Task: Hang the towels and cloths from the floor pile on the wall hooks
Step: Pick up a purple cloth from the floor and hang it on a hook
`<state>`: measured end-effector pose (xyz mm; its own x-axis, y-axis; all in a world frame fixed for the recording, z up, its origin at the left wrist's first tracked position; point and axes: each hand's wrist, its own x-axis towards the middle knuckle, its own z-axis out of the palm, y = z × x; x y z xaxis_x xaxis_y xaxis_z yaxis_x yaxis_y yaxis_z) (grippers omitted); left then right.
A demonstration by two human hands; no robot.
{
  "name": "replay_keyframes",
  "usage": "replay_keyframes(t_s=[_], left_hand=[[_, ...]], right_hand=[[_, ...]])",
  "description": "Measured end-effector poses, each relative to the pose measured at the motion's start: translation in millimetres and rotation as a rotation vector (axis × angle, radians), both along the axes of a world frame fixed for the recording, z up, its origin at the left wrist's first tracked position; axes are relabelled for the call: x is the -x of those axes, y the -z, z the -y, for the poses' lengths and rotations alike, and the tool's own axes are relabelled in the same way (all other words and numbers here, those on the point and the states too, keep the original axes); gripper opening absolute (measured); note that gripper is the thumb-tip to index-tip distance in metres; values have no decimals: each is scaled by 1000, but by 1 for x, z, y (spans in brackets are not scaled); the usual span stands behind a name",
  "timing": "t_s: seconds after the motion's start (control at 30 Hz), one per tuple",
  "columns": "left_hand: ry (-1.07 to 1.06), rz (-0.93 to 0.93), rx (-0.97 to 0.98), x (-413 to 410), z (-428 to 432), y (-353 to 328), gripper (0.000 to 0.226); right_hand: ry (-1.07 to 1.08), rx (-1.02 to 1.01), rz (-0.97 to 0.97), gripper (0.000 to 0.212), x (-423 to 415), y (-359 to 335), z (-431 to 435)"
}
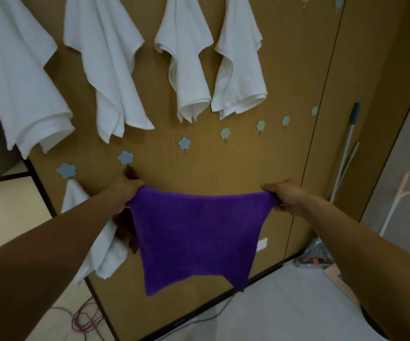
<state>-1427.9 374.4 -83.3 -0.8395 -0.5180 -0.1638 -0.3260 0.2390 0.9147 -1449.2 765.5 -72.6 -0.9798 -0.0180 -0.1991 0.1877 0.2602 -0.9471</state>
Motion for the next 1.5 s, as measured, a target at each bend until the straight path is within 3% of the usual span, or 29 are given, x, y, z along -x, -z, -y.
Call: replay_keyframes(t_s=[0.07, 0.17, 0.27, 0.43, 0.57, 0.8, 1.0, 1.17, 1.37, 1.5], left_hand=[[2, 56, -110, -3, 2, 1, 39], [25, 65, -208, -4, 5, -2, 43], [32, 39, -236, -3, 3, -4, 44], [-6, -6, -252, -3, -2, -8, 38], [-10, -35, -237, -4, -1, -13, 42], [255, 101, -93, -11, -9, -16, 68], [306, 145, 12, -20, -5, -12, 85], [318, 210, 149, -30, -11, -16, 45], [215, 186, 400, -26, -20, -14, 22], [184, 178, 523, -26, -20, -12, 10]], right_hand=[[-55, 110, -14, 16, 4, -1, 0], [74, 250, -89, 3, 12, 0, 2], [130, 209, -66, 13, 14, 9, 4], [64, 307, -68, 12, 13, 7, 5], [-45, 184, -21, 22, 11, 8, 4], [-23, -2, -60, 12, 10, 8, 2], [-23, -36, -108, 10, 11, -1, 8], [22, -95, -141, 17, 15, 3, 13], [-134, -175, -170, 26, 10, 1, 18], [-100, -299, -211, 36, 17, 4, 17]])
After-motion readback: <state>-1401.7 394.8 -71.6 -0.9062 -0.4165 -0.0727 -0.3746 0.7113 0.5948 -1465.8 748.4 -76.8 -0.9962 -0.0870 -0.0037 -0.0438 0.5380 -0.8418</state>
